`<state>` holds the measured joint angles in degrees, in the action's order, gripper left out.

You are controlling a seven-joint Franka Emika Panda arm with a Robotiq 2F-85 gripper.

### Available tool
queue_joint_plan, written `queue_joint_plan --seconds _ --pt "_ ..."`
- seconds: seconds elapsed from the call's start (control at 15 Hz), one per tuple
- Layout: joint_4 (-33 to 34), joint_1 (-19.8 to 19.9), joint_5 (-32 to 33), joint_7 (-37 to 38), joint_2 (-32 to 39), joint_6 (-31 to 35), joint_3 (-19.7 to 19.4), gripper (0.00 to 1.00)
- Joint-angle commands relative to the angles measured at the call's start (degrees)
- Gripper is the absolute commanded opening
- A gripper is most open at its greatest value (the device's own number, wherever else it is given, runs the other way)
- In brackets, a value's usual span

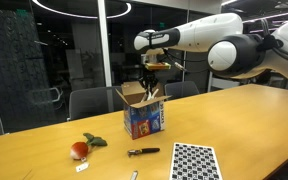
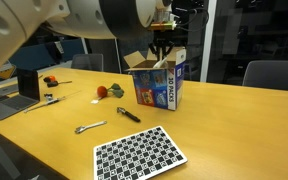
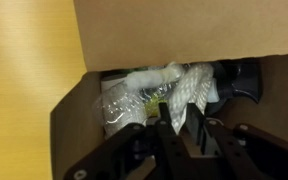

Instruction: Put the rope in the box

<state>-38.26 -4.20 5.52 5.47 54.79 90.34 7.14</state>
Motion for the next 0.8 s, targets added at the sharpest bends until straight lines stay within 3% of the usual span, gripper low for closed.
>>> queue_joint_plan --seconds 0.0,0.4,0.73 --pt "4.63 0.36 -1.56 -0.78 1.94 -3.42 1.05 0.56" --pt "6.74 -0.41 0.0 0.01 -1.02 -10.28 0.32 0.99" --pt "8.32 -1.25 0.98 0.56 -9.09 -24.4 -0.02 1.0"
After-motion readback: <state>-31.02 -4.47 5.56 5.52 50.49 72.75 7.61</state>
